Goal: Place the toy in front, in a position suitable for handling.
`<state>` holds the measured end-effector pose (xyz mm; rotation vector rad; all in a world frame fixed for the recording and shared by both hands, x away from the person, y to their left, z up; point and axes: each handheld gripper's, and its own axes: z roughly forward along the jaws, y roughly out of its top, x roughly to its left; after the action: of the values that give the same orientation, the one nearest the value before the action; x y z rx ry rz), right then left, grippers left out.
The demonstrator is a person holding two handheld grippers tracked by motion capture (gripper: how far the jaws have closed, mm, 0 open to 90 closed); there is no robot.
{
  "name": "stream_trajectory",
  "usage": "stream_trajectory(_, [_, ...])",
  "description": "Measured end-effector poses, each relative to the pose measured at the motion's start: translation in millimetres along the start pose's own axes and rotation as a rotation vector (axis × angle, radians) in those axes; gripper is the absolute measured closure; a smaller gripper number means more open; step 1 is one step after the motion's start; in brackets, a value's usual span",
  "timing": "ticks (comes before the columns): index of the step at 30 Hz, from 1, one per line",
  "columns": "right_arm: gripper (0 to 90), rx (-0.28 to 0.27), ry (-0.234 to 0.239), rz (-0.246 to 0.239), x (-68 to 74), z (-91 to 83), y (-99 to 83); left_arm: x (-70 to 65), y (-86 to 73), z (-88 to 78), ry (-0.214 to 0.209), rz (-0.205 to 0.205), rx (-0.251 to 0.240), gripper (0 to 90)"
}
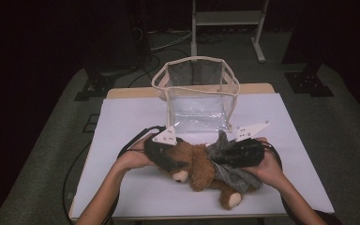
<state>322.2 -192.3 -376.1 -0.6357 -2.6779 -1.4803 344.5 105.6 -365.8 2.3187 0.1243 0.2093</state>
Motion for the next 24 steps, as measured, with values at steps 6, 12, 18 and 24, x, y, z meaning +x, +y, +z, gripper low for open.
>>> stream_trajectory(6, [70.8, -0.017, -0.005, 0.001, 6.1, -2.1, -5.4, -2.2, -1.3, 1.9, -0.024, 0.017, 0.013, 25.6])
stream_trajectory(12, [70.7, -0.04, 0.015, 0.005, 1.8, -12.8, 5.1, -11.9, -9.1, -1.8, -0.011, 0.035, -0.008, 30.5])
stream_trajectory(18, [70.4, -0.071, -0.02, 0.029, -13.1, -20.0, 21.0, -24.8, -12.3, -7.1, -0.004, 0.064, -0.003, 30.0])
stream_trajectory(24, [69.8, -0.014, 0.014, 0.029, -8.0, 5.5, 13.0, -30.9, -18.7, -14.1, -0.02, 0.064, -0.009, 25.4])
